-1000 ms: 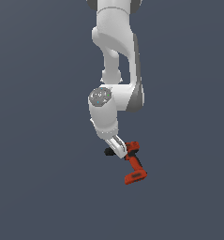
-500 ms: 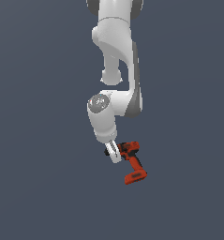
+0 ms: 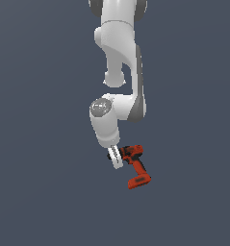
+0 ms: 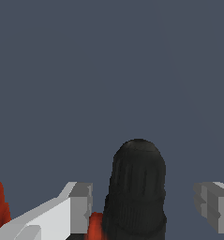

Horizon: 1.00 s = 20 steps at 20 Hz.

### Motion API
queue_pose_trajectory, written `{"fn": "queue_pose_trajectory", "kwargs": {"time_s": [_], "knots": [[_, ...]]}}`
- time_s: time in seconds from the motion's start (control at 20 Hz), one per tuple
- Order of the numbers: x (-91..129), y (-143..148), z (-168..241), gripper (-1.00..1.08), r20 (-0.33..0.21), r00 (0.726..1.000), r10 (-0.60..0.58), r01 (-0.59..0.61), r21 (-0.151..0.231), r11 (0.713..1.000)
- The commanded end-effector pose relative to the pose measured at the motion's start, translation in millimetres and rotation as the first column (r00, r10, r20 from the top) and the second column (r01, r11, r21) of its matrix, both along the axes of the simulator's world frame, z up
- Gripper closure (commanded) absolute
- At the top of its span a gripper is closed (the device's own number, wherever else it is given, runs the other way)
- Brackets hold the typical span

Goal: Pick up the object and move it to a goal position.

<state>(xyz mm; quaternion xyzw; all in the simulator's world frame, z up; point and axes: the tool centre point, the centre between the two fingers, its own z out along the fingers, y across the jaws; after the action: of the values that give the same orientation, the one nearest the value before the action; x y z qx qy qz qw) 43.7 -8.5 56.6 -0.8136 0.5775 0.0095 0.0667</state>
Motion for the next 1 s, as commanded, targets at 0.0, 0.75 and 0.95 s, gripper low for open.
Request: {"fn": "queue_pose_trajectory", "kwargs": {"time_s": [0.0, 0.75, 0.95], "knots": [[0, 0, -3, -0.6, 0.0, 1.0, 0.0, 0.0, 0.0, 1.0], [1, 4, -30, 1.08, 0.0, 1.0, -0.006, 0.006, 0.001, 1.0], [1, 4, -30, 1.08, 0.0, 1.0, -0.006, 0.006, 0.001, 1.0]]}}
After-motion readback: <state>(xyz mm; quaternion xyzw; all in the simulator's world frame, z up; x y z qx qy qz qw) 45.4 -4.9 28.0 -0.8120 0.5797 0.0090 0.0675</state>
